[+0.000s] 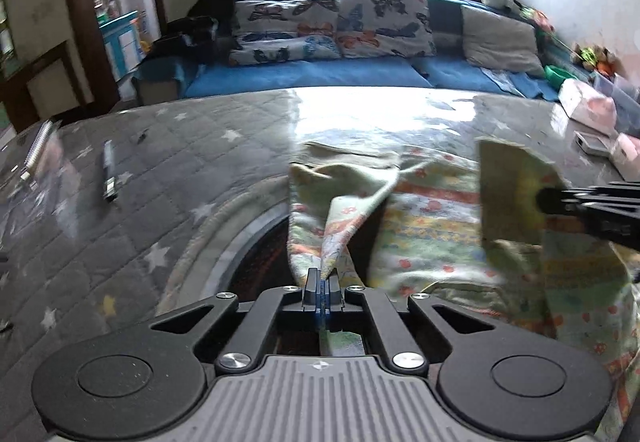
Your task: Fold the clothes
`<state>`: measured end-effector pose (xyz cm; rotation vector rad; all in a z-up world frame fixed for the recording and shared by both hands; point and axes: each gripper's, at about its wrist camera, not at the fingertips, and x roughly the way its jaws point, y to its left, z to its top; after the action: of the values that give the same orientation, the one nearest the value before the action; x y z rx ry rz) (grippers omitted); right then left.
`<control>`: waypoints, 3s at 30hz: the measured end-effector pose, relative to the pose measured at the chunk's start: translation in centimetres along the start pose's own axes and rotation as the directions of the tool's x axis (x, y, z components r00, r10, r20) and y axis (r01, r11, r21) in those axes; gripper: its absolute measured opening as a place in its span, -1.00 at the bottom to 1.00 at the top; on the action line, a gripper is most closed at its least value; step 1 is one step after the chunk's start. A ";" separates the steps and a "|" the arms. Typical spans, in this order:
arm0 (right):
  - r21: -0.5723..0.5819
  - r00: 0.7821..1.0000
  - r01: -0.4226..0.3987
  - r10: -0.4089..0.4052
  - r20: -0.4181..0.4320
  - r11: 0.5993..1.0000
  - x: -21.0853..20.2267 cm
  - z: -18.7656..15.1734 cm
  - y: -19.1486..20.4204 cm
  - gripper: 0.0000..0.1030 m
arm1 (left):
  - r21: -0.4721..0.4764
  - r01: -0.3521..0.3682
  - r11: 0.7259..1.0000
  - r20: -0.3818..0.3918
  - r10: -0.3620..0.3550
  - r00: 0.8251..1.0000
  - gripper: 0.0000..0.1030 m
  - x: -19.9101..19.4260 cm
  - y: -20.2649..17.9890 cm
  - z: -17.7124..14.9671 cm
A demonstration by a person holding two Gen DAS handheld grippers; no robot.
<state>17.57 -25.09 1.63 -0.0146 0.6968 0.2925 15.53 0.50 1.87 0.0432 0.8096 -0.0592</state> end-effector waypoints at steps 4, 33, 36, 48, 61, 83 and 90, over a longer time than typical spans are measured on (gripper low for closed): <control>0.026 0.998 0.026 -0.028 0.062 0.999 -3.5 -0.2 -0.8 -0.91 | -0.039 -0.019 0.999 0.017 0.020 1.000 -0.97 -1.9 2.0 -1.2; 0.407 0.965 0.227 -0.262 0.030 0.885 -20.6 -14.2 -12.1 -0.65 | -0.178 -0.135 0.975 -0.126 0.114 0.986 -0.96 -12.5 7.8 -14.1; 0.429 0.954 0.265 -0.299 0.013 0.864 -21.5 -15.5 -12.9 -0.57 | -0.181 -0.149 0.972 -0.135 0.125 0.983 -0.84 -12.8 8.2 -14.3; 0.392 0.923 0.335 -0.382 0.044 0.857 -22.8 -14.5 -13.1 -0.32 | -0.178 -0.204 0.963 -0.078 0.193 0.978 -0.10 -14.9 9.6 -13.2; 0.248 0.990 0.136 -0.143 0.009 0.959 -14.9 -10.1 -7.5 -0.32 | -0.157 -0.134 0.978 -0.019 0.133 0.991 -0.11 -14.2 8.0 -11.4; 0.154 0.992 0.108 -0.096 -0.085 0.982 -4.0 -6.1 -4.8 -0.53 | 0.008 -0.004 1.000 -0.011 0.004 1.000 0.36 -2.3 0.5 -4.6; 0.138 0.991 0.113 -0.102 -0.083 0.984 -3.3 -5.5 -4.6 -0.65 | 0.015 0.003 1.000 -0.009 -0.003 1.000 0.21 0.0 0.8 -3.0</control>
<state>12.89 -30.96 -0.87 0.0731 0.7885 0.1379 13.40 1.48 -0.17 0.0566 0.8185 -0.0676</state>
